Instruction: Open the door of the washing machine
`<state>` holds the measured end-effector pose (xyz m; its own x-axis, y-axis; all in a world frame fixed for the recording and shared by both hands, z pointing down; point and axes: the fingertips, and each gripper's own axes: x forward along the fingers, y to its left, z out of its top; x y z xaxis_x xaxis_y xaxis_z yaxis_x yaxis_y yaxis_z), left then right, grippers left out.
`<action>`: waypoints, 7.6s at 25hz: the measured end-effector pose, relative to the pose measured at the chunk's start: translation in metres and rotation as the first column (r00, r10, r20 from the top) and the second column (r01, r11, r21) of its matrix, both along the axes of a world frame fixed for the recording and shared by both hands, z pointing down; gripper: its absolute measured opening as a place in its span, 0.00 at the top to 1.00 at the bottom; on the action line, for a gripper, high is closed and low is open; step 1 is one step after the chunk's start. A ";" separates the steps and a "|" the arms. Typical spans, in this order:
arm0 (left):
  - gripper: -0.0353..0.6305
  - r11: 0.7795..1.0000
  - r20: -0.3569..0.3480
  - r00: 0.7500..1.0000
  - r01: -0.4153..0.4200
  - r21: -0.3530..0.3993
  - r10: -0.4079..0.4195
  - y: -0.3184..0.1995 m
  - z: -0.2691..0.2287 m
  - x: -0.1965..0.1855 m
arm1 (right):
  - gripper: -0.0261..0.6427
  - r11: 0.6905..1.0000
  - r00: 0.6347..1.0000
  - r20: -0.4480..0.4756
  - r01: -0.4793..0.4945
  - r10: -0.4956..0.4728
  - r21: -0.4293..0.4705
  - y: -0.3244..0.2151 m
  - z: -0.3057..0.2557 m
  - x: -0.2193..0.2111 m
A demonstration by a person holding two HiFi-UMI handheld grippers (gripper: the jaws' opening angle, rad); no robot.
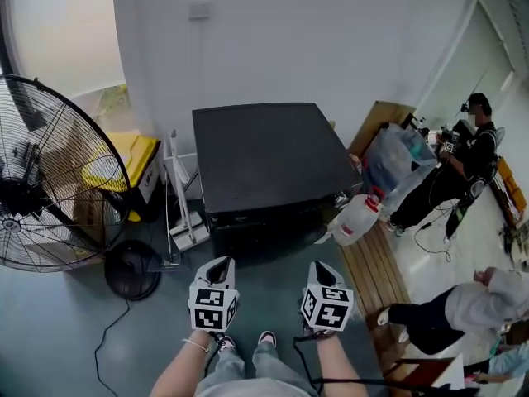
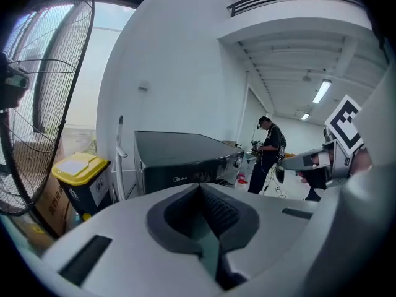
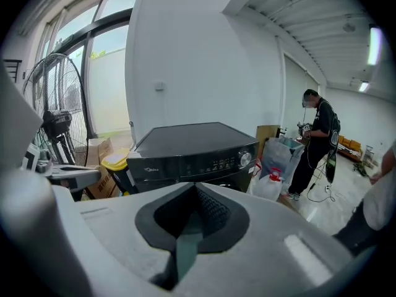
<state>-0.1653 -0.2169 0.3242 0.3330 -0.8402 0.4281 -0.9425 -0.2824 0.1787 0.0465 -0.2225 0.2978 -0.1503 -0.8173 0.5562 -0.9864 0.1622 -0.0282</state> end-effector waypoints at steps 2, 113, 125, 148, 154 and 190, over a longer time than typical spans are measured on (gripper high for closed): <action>0.94 1.000 -0.004 1.000 0.012 -0.021 -0.012 -0.001 0.011 -0.002 | 0.95 1.000 1.000 -0.006 0.006 -0.006 -0.007 -0.004 0.004 0.001; 0.76 0.882 0.159 0.868 -0.459 -0.103 0.470 -0.136 0.319 0.035 | 0.95 0.918 0.968 -0.036 -0.247 0.248 -0.312 -0.011 0.321 0.091; 0.76 0.907 0.161 0.892 -0.411 -0.093 0.421 -0.136 0.319 0.033 | 0.95 0.916 0.967 -0.019 -0.248 0.255 -0.316 0.006 0.325 0.091; 0.82 0.844 0.090 0.841 -0.524 -0.110 0.534 -0.034 0.324 0.094 | 0.95 0.905 0.945 -0.007 -0.315 0.327 -0.287 0.052 0.317 0.118; 0.82 0.830 0.092 0.827 -0.542 -0.129 0.555 -0.018 0.324 0.108 | 0.95 0.890 0.929 -0.003 -0.355 0.370 -0.287 0.076 0.318 0.134; 0.81 0.876 0.064 0.885 -0.441 -0.195 0.460 0.066 0.332 0.204 | 0.95 0.854 0.894 -0.041 -0.438 0.446 -0.280 0.174 0.302 0.260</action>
